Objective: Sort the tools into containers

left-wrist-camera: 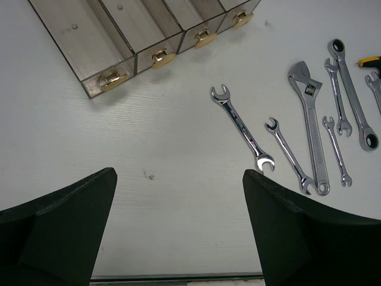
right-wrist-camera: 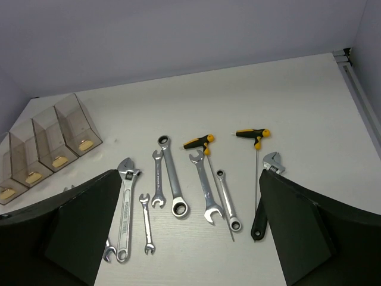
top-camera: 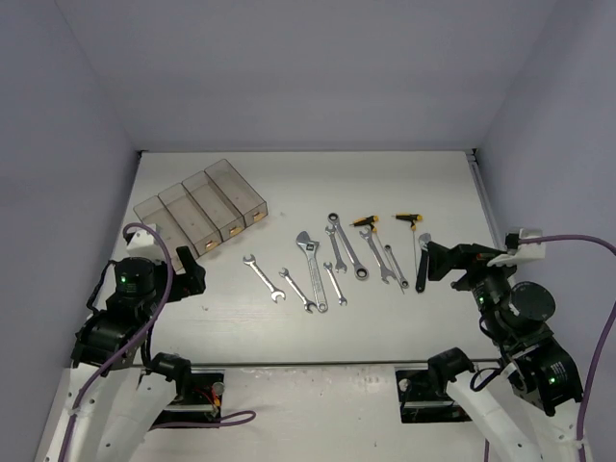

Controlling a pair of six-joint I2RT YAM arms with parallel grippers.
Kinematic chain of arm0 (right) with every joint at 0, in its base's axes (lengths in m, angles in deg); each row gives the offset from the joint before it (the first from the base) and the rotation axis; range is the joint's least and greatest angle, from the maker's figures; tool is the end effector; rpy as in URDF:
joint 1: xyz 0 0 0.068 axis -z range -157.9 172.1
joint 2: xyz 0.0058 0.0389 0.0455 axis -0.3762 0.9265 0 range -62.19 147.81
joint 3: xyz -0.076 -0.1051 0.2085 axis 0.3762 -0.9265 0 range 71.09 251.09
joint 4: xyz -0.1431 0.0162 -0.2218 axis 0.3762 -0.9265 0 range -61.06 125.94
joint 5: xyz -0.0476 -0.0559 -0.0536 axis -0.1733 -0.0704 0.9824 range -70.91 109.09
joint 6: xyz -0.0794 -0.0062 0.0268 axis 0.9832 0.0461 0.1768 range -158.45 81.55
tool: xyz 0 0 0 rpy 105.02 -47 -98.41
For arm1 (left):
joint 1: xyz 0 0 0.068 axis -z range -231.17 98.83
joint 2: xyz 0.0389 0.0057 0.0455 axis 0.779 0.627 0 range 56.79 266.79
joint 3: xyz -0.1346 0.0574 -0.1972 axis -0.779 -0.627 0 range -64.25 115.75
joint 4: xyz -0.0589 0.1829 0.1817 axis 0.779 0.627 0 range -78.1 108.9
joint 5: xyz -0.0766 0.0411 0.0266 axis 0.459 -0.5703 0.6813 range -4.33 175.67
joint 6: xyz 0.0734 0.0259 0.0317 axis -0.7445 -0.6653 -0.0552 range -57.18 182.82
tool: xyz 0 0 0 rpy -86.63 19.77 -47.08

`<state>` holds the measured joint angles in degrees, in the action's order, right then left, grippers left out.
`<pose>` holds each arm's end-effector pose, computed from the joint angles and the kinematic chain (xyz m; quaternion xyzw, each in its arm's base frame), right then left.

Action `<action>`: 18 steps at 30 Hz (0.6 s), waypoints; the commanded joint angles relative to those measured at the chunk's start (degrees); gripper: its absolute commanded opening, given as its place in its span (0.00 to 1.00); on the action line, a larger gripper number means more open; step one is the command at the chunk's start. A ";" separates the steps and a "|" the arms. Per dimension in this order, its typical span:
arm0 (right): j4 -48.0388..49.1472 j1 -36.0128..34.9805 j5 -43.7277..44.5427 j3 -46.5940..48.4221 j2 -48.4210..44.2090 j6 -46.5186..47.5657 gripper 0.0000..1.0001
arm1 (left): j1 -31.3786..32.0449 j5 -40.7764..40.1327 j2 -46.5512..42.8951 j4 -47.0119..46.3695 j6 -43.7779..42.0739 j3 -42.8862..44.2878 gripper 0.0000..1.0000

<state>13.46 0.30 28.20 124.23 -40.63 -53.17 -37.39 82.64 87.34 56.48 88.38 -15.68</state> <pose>0.1210 0.0359 0.4044 0.0204 0.6493 0.1888 0.7365 0.1625 -0.0360 0.3012 -0.1010 0.8444 -0.1558 0.5025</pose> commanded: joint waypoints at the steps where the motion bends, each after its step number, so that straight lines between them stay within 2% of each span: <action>1: 3.25 -0.28 0.15 2.16 3.53 0.66 1.00 | 0.11 -1.06 1.16 -1.77 -0.33 3.85 0.85; 11: 3.50 -0.35 5.93 2.58 9.56 -1.38 1.00 | 0.11 1.26 5.57 -1.42 1.16 8.19 0.85; 18: 3.41 -0.26 7.19 4.78 23.92 -0.48 1.00 | 0.11 0.48 12.43 -1.34 3.57 12.48 0.85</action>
<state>13.51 0.30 33.37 126.56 -24.90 -53.51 -37.39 82.91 94.69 57.01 89.35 -8.18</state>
